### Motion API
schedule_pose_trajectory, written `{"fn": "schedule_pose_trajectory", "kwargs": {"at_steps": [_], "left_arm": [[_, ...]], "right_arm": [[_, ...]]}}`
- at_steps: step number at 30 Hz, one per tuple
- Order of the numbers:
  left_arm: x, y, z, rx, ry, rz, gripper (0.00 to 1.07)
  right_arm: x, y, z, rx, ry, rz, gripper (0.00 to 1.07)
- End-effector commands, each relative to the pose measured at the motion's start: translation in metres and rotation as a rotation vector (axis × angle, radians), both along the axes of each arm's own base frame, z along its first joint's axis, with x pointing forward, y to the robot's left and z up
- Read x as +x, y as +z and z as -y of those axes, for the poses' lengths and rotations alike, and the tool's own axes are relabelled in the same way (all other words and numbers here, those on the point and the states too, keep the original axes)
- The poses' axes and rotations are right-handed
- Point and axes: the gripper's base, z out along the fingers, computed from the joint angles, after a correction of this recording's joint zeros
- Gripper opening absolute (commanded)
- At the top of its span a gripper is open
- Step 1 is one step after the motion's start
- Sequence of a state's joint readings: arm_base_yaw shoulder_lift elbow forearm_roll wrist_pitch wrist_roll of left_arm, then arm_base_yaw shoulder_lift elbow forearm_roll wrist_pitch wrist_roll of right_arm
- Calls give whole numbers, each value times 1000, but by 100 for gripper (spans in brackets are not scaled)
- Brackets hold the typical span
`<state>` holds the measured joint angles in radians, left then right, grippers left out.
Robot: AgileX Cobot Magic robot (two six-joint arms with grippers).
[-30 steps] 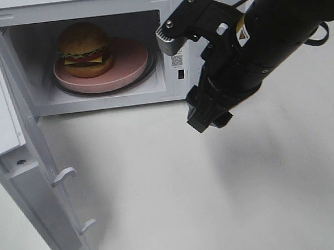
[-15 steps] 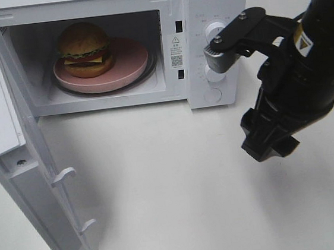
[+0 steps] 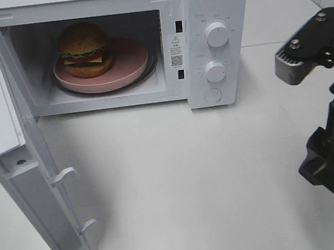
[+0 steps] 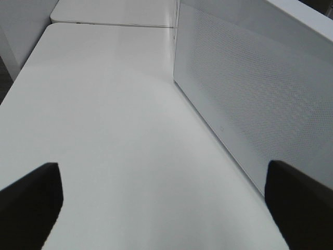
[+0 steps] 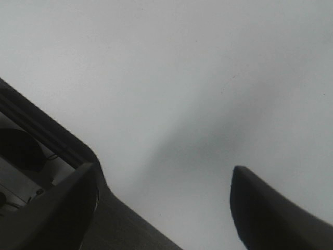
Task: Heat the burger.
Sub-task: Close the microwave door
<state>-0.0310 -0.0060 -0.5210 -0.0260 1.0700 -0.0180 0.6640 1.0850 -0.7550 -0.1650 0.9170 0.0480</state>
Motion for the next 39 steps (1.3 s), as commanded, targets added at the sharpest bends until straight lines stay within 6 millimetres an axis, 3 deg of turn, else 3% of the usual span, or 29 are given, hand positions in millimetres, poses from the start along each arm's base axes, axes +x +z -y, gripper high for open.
{"fn": "schedule_pose_trajectory", "kwargs": {"at_steps": [1,8,14,20,29,39], "left_arm": [[0,0,0,-2,2,2,98],[0,0,0,-2,2,2,98],[0,0,0,-2,2,2,98],[0,0,0,-2,2,2,98],[0,0,0,-2,2,2,98],[0,0,0,-2,2,2,98]], "right_arm": [[-15,9,13,42,-33,44,69],[-31,1,28,42,-80,26,69],[-40,-9,60,54,-281,9,69],[-62,1,89,120,-499,110,69],[-97,17,104,224,-623,324,68],[-133,30,109,294,-621,623,68]]}}
